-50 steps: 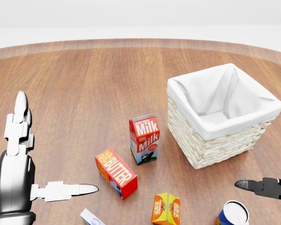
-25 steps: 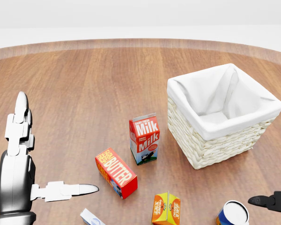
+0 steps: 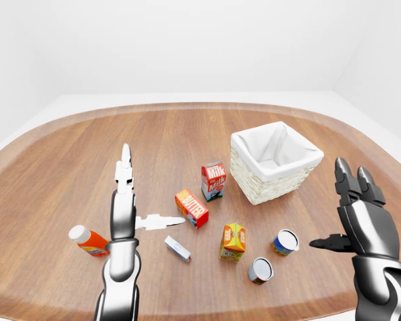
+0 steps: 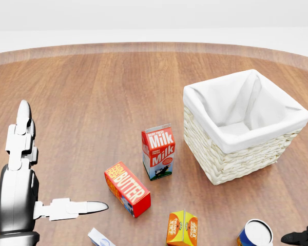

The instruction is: Pick up the alphabet soup and the tomato sauce, and put them in the basket.

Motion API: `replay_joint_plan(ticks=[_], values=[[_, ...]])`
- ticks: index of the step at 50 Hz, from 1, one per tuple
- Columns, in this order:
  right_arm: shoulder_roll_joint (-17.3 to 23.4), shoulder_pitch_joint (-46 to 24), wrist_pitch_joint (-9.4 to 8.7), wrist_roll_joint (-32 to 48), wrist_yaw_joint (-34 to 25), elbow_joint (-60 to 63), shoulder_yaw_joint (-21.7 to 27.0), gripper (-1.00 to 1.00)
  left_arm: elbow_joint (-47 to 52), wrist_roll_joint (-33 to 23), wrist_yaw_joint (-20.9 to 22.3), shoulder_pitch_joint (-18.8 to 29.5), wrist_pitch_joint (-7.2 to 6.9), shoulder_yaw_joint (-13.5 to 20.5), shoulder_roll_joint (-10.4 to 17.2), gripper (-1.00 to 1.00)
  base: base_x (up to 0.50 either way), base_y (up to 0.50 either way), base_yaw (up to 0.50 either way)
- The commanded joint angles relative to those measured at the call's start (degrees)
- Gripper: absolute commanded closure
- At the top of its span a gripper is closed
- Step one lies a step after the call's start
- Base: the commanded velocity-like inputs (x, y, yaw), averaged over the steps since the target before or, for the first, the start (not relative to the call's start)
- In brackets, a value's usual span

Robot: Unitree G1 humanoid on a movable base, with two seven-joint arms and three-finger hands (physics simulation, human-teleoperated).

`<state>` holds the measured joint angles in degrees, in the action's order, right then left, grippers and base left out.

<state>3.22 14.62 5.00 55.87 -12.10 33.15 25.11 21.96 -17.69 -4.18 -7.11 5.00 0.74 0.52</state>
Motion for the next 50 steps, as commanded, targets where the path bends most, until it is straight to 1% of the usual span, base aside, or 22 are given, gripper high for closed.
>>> replay_joint_plan(ticks=[1,8,13,16,21,24,27,29,31,33,34,38,40,43,46,48,49,50], values=[[-0.3,1.6,0.00,3.5,0.4,-1.7,0.7,-1.00,0.2,0.1,0.1,0.0,0.00,0.1,0.0,-1.00,0.00,0.00,0.00],[-0.5,2.1,0.00,5.4,1.2,-2.3,0.7,-1.00,0.1,0.1,0.0,0.0,0.00,0.1,0.0,-1.00,0.00,0.00,0.00],[-0.3,2.1,0.00,8.6,3.4,-3.5,0.2,-1.00,-0.1,0.2,-0.1,0.1,0.00,0.1,0.0,-1.00,0.00,0.00,0.00],[0.0,2.2,0.00,12.3,6.2,-5.0,-0.4,-1.00,0.0,0.2,-0.1,0.1,0.00,0.1,0.0,-1.00,0.00,0.00,0.00],[0.7,2.4,0.00,11.8,5.9,-4.6,-1.2,-1.00,0.1,0.3,0.0,0.3,0.00,0.1,0.0,-1.00,0.00,0.00,0.00],[1.0,2.4,0.00,13.1,6.9,-5.2,-1.5,-1.00,0.1,0.3,0.0,0.3,0.00,0.2,0.0,-1.00,0.00,0.00,0.00],[1.2,2.4,0.00,14.8,8.0,-5.9,-2.3,-1.00,0.3,0.3,0.0,0.2,0.00,0.2,0.0,-1.00,0.00,0.00,0.00],[1.5,2.4,0.00,17.0,9.9,-6.5,-2.8,-1.00,0.2,0.4,0.0,0.2,0.00,0.2,0.0,-1.00,0.00,0.00,0.00],[1.6,2.6,0.00,17.4,10.1,-6.5,-3.5,-1.00,0.1,0.4,0.0,0.3,0.00,0.2,0.1,-1.00,0.00,0.00,0.00],[1.8,2.8,0.00,19.4,12.0,-7.3,-4.2,-1.00,0.0,0.4,0.0,0.3,0.00,0.2,0.1,-1.00,0.00,0.00,0.00],[2.0,2.7,0.00,19.0,11.6,-7.2,-4.5,-1.00,0.0,0.4,0.0,0.3,0.00,0.2,0.1,-1.00,0.00,0.00,0.00],[2.8,2.7,0.00,22.1,14.8,-9.1,-5.8,-1.00,0.3,0.4,0.1,0.2,0.00,0.2,0.1,-1.00,0.00,0.00,0.00],[3.2,2.7,0.00,21.7,14.5,-9.1,-6.2,-1.00,0.3,0.4,0.1,0.1,0.00,0.2,0.1,-1.00,0.00,0.00,0.00],[3.5,2.7,0.00,23.0,16.0,-10.0,-7.0,-1.00,0.4,0.3,0.1,0.0,0.00,0.2,0.0,-1.00,0.00,0.00,0.00],[4.0,2.6,0.00,22.7,15.6,-10.1,-7.6,-1.00,0.0,0.3,0.0,0.1,0.00,0.2,0.1,-1.00,0.00,0.00,0.00],[4.1,2.7,0.00,24.1,17.4,-11.0,-8.1,-1.00,0.2,0.3,0.1,0.1,0.00,0.1,0.0,-1.00,0.00,0.00,0.00],[4.3,2.6,0.00,23.7,16.9,-11.0,-8.2,-1.00,0.2,0.2,0.1,0.1,0.00,0.2,0.1,-1.00,0.00,0.00,0.00],[4.4,2.6,0.00,24.3,17.6,-11.4,-8.4,-1.00,0.1,0.3,0.1,0.1,0.00,0.2,0.1,-1.00,0.00,0.00,0.00]])
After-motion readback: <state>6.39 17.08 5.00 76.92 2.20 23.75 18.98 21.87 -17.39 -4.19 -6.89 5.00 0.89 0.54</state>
